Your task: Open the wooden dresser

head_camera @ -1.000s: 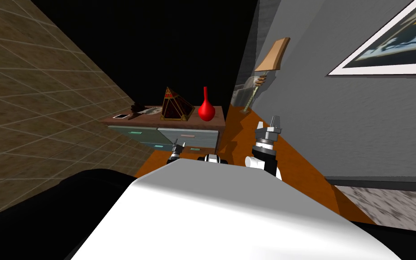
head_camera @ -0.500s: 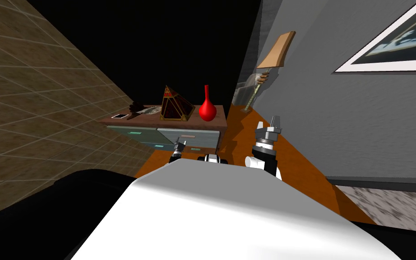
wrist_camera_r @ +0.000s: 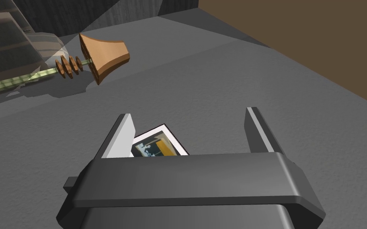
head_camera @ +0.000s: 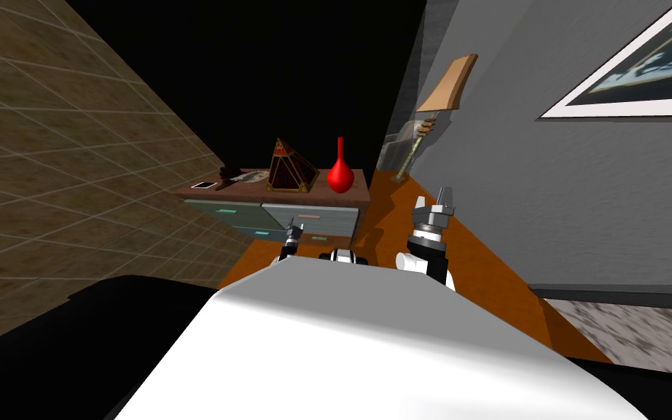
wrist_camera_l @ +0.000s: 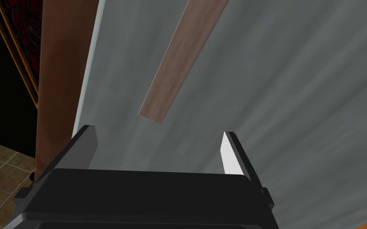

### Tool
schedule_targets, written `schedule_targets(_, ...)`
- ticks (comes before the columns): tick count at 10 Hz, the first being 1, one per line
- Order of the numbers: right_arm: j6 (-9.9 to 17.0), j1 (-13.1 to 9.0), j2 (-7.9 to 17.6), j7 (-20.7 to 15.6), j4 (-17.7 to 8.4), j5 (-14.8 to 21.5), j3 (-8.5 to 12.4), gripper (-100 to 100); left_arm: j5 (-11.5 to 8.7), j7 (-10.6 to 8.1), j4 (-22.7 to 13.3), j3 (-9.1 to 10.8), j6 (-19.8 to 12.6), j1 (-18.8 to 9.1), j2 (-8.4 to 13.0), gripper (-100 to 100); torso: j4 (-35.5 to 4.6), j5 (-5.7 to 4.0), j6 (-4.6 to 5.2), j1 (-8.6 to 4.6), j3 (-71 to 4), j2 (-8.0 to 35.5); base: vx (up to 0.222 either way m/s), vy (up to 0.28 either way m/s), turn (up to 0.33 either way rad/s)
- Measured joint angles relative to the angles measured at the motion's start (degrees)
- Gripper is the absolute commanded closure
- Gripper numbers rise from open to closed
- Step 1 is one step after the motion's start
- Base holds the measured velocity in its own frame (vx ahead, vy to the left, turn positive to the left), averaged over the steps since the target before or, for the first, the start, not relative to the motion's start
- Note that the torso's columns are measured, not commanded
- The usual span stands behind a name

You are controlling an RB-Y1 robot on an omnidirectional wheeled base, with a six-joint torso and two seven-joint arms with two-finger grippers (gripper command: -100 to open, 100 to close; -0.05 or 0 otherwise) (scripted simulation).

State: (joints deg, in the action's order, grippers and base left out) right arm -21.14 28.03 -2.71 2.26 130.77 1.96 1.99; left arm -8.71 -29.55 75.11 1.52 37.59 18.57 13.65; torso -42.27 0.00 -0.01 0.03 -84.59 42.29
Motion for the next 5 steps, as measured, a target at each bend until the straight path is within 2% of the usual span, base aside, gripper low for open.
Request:
schedule_targets(3, 0.00, -0.01, 0.00, 0.00, 0.00, 0.00, 0.00, 0, 0.52, 2.27, -4.87, 0.92, -0.41, -5.59, -2.47, -100, -0.04, 0.01, -0.01, 0.03, 0.07, 0.10, -0.082, 0.060, 0.021)
schedule_targets(5, 0.00, 0.00, 0.00, 0.00, -0.01, 0.00, 0.00, 0, 0.65, 3.05, -9.06, 1.43, -0.17, -9.61, -3.12, -100, 0.01, -0.02, 0.02, -0.11, -0.04, -0.11, -0.069, 0.058, 0.026)
